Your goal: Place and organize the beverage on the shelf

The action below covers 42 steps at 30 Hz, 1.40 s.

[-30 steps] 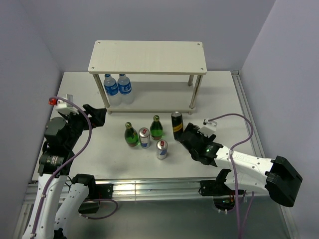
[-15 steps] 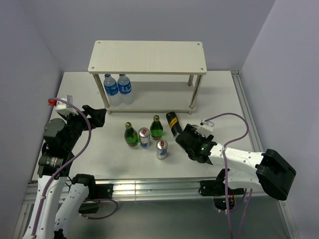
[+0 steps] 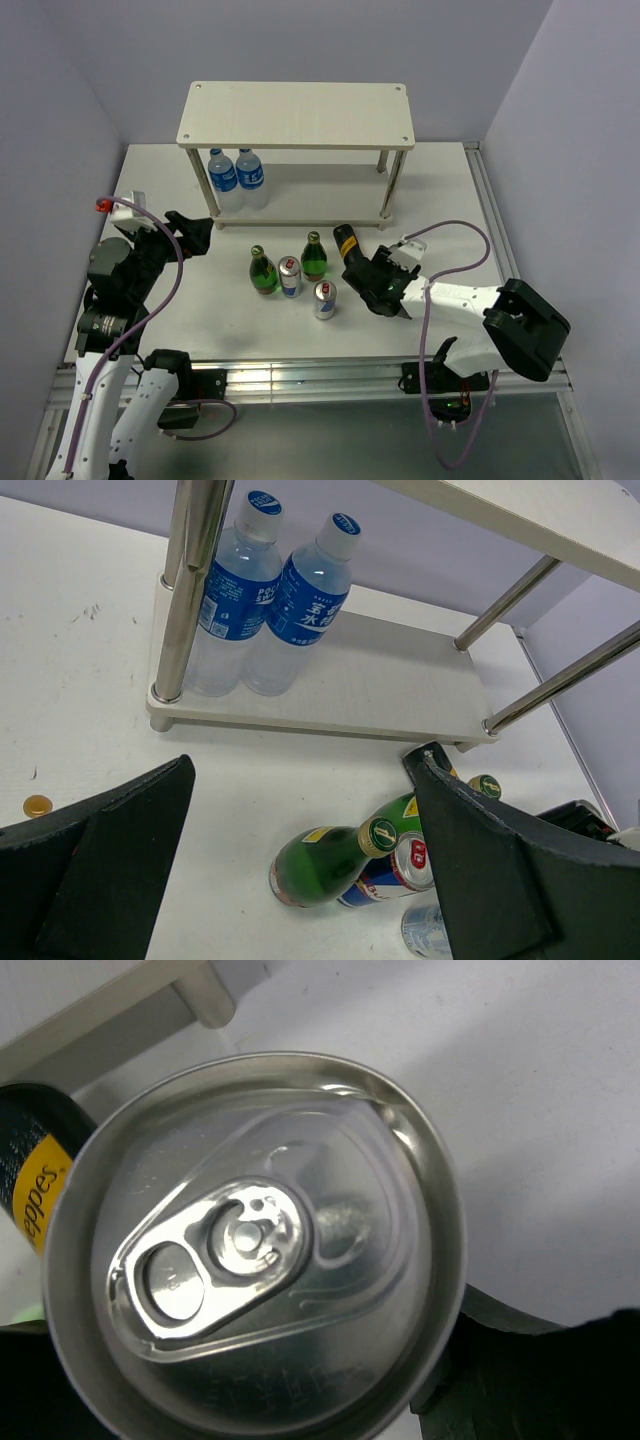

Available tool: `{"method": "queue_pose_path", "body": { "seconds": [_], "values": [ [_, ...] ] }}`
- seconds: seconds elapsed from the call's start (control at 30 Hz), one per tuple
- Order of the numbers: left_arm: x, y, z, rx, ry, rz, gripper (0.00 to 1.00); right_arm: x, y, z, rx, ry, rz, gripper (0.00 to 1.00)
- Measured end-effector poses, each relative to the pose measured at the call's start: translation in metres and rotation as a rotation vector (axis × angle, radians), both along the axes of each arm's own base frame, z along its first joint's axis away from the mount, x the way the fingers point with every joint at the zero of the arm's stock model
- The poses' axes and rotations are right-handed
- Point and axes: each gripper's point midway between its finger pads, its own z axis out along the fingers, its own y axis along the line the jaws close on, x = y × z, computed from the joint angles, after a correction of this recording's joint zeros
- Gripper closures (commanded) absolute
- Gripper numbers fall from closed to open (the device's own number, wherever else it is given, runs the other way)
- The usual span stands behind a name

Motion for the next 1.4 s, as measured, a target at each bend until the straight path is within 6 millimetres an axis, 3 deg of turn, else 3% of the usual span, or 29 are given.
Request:
{"method": "queue_pose_path", "body": {
  "seconds": [0.07, 0.17, 0.33, 0.43, 0.5, 0.57, 0.67, 0.83, 1.0, 1.1, 1.17, 1.27, 1.4],
  "values": [
    [0.000, 0.000, 0.000, 0.000, 0.000, 0.000, 0.01, 0.003, -0.004, 0.001, -0.022, -0.009, -0.021, 0.70],
    [0.000, 0.000, 0.000, 0.000, 0.000, 0.000, 0.01, 0.006, -0.006, 0.000, -0.039, -0.008, -0.033, 0.96],
    [0.000, 0.000, 0.000, 0.000, 0.000, -0.002, 0.01, 0.007, -0.005, 0.002, -0.071, 0.014, -0.036, 1.00],
    [0.000, 0.000, 0.000, 0.000, 0.000, -0.003, 0.01, 0.003, -0.004, 0.014, -0.111, 0.037, -0.017, 1.00],
    [0.000, 0.000, 0.000, 0.000, 0.000, -0.003, 0.01, 0.003, 0.004, 0.036, -0.116, 0.027, 0.014, 1.00],
    [0.000, 0.000, 0.000, 0.000, 0.000, -0.002, 0.01, 0.008, 0.018, 0.071, -0.098, -0.010, 0.063, 1.00],
    [-0.001, 0.000, 0.001, -0.001, -0.003, -0.002, 0.01, 0.017, 0.038, 0.148, -0.025, -0.124, 0.145, 1.00],
    [-0.002, 0.000, 0.002, -0.001, -0.007, 0.000, 0.01, 0.029, 0.046, 0.286, 0.029, -0.312, 0.212, 1.00],
    [-0.002, 0.001, 0.002, -0.001, -0.010, 0.004, 0.01, 0.039, 0.046, 0.388, 0.012, -0.449, 0.223, 1.00],
    [-0.002, 0.002, 0.003, -0.002, -0.013, 0.005, 0.01, 0.051, 0.048, 0.418, -0.033, -0.483, 0.212, 1.00],
    [-0.003, 0.002, 0.004, -0.002, -0.015, 0.005, 0.01, 0.065, 0.051, 0.427, -0.080, -0.484, 0.200, 1.00],
    [-0.004, 0.002, 0.004, -0.003, -0.019, 0.005, 0.01, 0.089, 0.054, 0.426, -0.151, -0.457, 0.179, 1.00],
    [-0.004, 0.002, 0.004, -0.002, -0.018, 0.005, 0.01, 0.130, 0.055, 0.406, -0.230, -0.390, 0.158, 1.00]
  ]
}}
